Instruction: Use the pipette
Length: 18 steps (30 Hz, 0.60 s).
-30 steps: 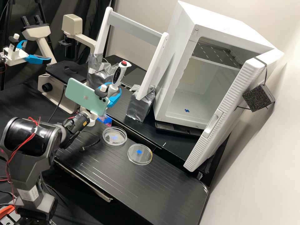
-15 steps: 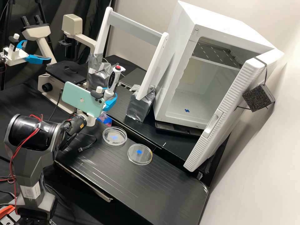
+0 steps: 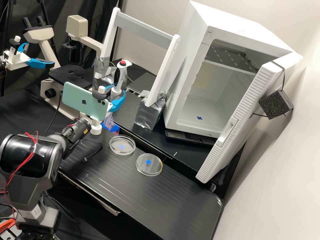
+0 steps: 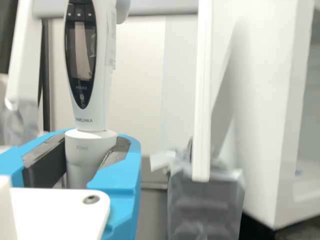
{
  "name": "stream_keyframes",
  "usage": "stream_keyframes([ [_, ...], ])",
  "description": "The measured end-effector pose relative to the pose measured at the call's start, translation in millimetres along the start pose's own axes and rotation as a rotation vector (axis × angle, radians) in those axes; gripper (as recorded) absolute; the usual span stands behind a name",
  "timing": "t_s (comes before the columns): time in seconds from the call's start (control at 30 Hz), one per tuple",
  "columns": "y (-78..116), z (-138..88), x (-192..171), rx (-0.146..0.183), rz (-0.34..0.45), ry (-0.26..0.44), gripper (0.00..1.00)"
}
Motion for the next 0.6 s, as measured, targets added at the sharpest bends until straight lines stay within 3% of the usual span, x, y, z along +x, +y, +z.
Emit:
stream_keyframes([
  [0.2,34.7,-25,2,0.033,0.086,0.069,0.00],
  [0.37,57.9,-37,0,0.044,0.089,0.104,0.00],
  [0.5,71.4,-46,-3,0.017,0.032,0.124,0.00],
  [0.6,77.9,-49,-7,-0.038,-0.012,0.123,0.00],
])
